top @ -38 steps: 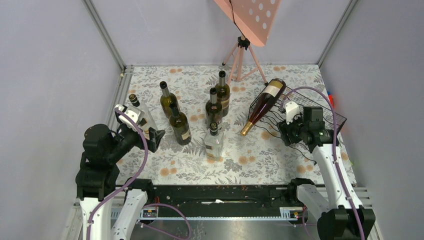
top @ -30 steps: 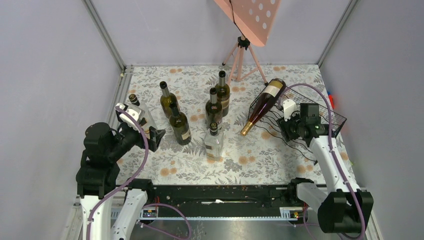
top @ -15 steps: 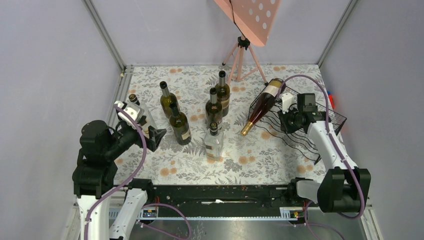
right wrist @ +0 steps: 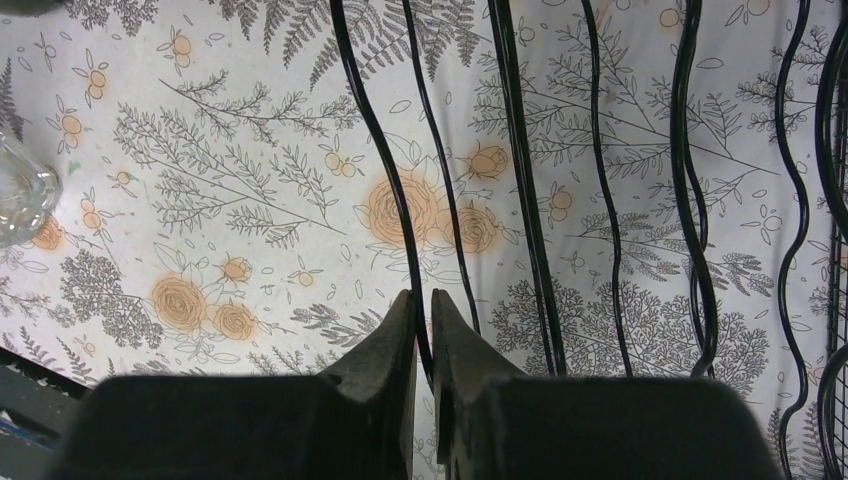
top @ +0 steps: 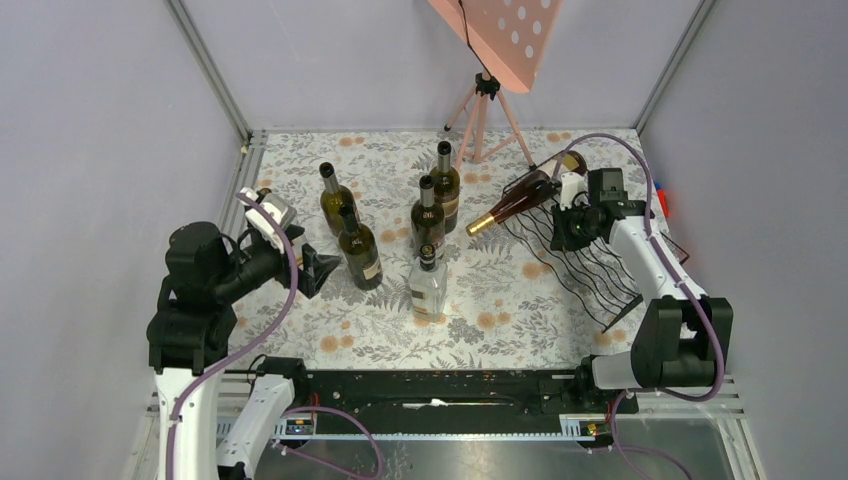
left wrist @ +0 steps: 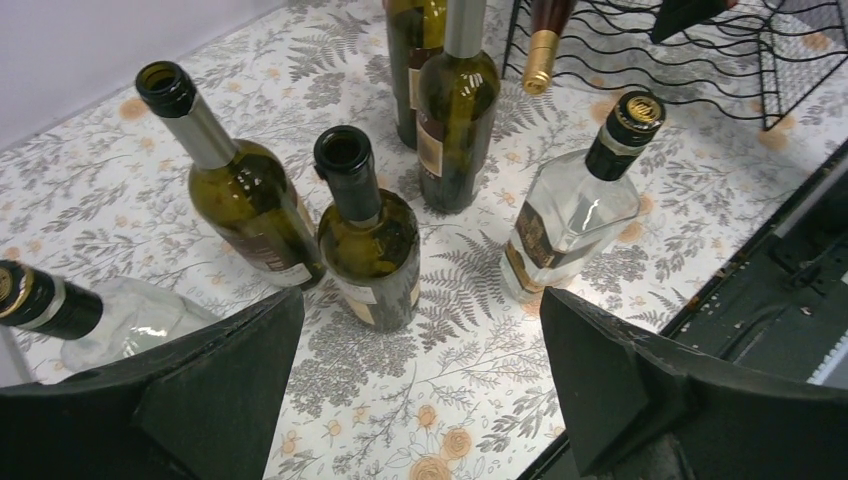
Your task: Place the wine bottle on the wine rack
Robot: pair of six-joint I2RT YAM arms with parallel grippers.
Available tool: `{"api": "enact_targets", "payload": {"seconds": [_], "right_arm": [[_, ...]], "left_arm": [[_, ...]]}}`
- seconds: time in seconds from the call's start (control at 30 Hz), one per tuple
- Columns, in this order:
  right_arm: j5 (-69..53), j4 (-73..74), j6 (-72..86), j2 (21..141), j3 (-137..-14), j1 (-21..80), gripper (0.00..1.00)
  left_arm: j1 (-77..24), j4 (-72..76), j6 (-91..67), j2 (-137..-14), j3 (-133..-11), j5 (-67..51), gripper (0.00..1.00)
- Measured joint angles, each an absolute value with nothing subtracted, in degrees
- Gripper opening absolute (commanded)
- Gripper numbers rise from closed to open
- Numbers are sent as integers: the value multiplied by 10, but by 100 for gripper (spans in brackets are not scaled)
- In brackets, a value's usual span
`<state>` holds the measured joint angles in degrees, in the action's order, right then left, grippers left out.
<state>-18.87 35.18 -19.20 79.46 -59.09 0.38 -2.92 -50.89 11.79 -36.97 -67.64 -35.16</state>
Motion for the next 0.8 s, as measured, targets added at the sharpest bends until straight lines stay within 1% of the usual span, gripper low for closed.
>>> {"api": "enact_targets", "payload": {"seconds": [0.4,0.5,0.6,0.67,0.7,0.73,0.8], "right_arm": [[-188,374,-181,845,-643,4,7],[-190,382,-181,860,-659,4,8],[-191,384,-181,869,-670,4,11],[-191,386,-181,873,-676,4,17],[-191,386,-181,873,-677,4,23],[-190,386,-181,873,-677,4,31],[-190,385,-176,872,-681,3,41]], "left_arm": [[-47,-498,86,-451,-720,-414,99],[-71,-491,76,-475,-736,-417,98],[-132,-481,70,-495,-744,-397,98],[-192,-475,70,-510,-745,-371,98],[-221,-471,70,-517,-745,-356,99],[-246,-467,70,-524,-745,-343,99],[-293,-460,70,-539,-745,-314,99]]}}
